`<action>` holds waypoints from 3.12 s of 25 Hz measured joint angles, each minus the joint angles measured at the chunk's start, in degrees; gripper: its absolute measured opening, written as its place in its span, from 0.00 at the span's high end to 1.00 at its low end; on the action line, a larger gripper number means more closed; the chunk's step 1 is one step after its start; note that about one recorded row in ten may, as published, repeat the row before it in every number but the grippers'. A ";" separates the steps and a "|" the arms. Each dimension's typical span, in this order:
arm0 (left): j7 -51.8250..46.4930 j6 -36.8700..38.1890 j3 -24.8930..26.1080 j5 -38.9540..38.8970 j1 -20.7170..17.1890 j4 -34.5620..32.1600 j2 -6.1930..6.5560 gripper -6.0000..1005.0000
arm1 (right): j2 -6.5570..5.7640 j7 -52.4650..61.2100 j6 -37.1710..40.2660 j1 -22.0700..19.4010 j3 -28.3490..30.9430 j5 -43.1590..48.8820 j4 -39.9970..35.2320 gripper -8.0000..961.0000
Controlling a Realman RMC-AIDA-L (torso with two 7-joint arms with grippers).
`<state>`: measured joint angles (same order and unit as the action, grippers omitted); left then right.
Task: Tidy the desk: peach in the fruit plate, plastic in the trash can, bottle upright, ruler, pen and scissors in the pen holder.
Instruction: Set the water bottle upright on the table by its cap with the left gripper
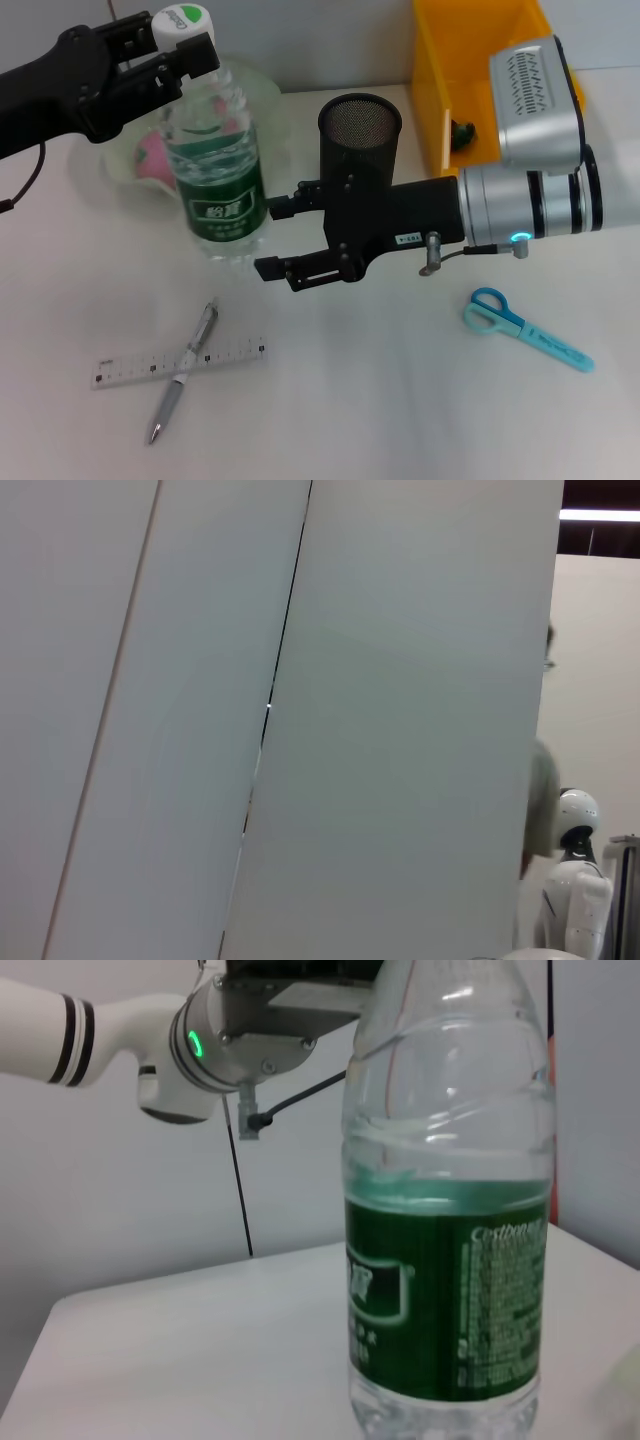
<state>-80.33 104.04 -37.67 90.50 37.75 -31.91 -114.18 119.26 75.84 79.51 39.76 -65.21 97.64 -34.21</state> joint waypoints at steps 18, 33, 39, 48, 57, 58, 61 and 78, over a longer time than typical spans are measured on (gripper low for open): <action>1.11 -4.89 0.74 0.29 -1.95 0.34 0.43 0.55 | -0.09 -4.99 -1.02 -3.17 2.22 -5.67 -1.37 0.20; 6.81 -15.71 3.60 0.39 -5.67 0.84 -1.31 0.55 | -0.14 -6.01 -3.61 -5.71 4.87 -5.71 -1.12 0.20; 9.99 -19.65 6.48 0.39 -6.17 2.53 -2.63 0.55 | -0.17 -6.02 -3.68 -6.06 4.91 -5.68 -0.94 0.20; 14.89 -24.23 9.19 0.37 -6.64 6.59 -3.60 0.55 | -0.17 -5.98 -3.68 -6.35 4.93 -5.62 -0.94 0.20; 17.85 -25.37 10.13 0.25 -6.96 8.25 -4.09 0.55 | -0.16 -5.98 -3.67 -6.36 4.92 -5.61 -0.81 0.20; 18.79 -25.50 10.47 0.22 -6.99 8.97 -4.10 0.55 | -0.13 -5.99 -3.65 -6.36 4.90 -5.61 -0.75 0.20; 21.84 -25.62 11.17 -0.15 -7.41 10.85 -4.12 0.55 | -0.09 -5.98 -3.60 -6.37 4.84 -5.60 -0.74 0.20; 29.96 -26.71 11.22 -1.94 -7.85 15.42 -4.40 0.55 | -0.24 -4.67 -2.94 -6.72 4.20 -3.50 -0.91 0.20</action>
<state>-50.37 77.33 -26.45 88.56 29.90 -16.49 -118.59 119.02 71.17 76.58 33.04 -61.01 94.14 -35.12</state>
